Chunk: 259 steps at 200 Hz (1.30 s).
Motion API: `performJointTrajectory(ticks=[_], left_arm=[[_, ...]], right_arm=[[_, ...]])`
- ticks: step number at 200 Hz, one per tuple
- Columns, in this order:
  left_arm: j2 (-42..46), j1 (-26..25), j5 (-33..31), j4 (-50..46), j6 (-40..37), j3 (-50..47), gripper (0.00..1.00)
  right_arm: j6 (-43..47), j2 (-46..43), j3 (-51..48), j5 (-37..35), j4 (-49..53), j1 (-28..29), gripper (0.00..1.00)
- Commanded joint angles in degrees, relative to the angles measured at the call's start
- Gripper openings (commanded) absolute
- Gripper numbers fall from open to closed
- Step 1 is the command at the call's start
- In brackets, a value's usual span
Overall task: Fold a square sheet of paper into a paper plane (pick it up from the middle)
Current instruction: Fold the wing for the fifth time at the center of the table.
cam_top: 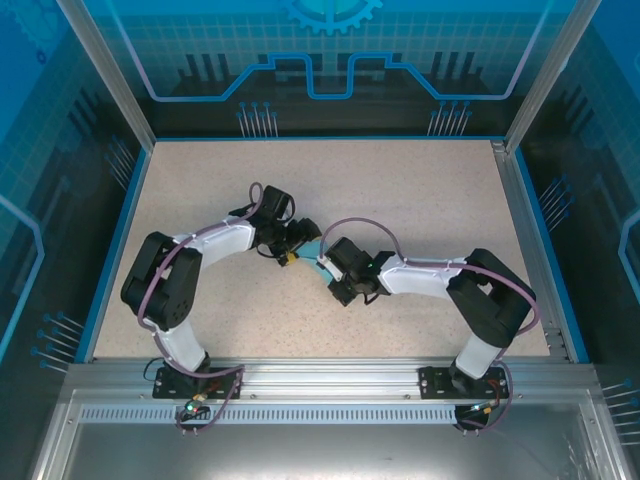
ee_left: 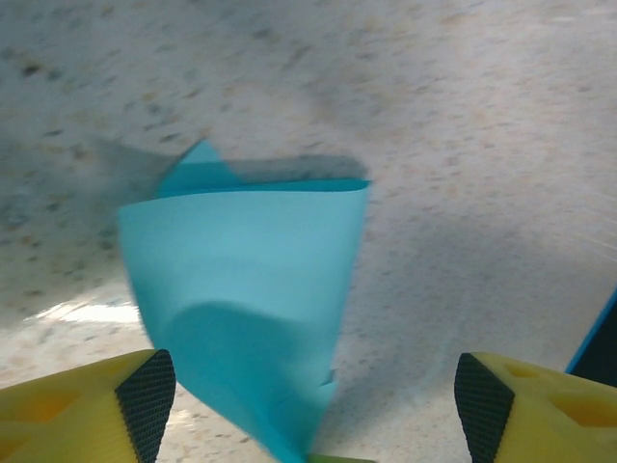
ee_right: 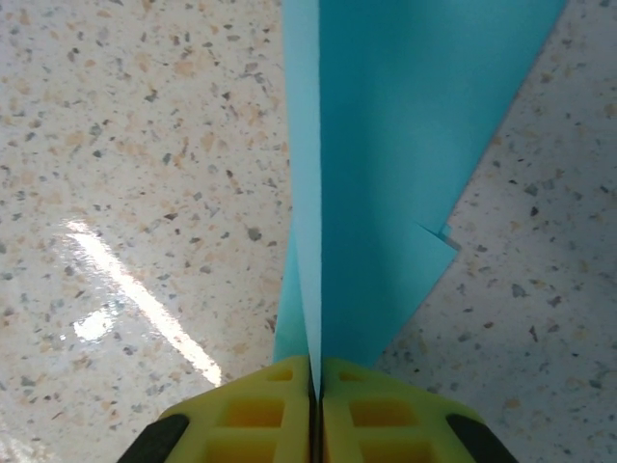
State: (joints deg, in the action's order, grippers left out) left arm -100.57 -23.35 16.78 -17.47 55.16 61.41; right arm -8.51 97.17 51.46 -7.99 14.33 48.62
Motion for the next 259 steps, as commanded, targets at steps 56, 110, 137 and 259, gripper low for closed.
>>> performJointTrajectory(ticks=[56, 110, 137, 259], left_arm=[[1.61, -0.10, 1.95, -6.00, 0.21, -0.50, 0.78], [-4.86, 0.02, 4.05, -8.47, -0.77, 4.35, 0.46], [-6.00, 0.04, 3.97, -10.10, -1.83, 5.88, 0.29], [-6.12, 0.00, 5.29, -10.30, -2.49, 6.21, 0.17]], right_arm=[[0.44, 0.44, 0.74, -1.42, 0.68, 1.04, 0.14], [0.05, -0.79, -0.75, -0.16, -1.90, 1.03, 0.21], [0.86, -1.71, -0.68, 0.33, -1.25, 1.04, 0.27], [-1.26, 1.75, 4.14, 3.46, -0.02, 1.04, 0.31]])
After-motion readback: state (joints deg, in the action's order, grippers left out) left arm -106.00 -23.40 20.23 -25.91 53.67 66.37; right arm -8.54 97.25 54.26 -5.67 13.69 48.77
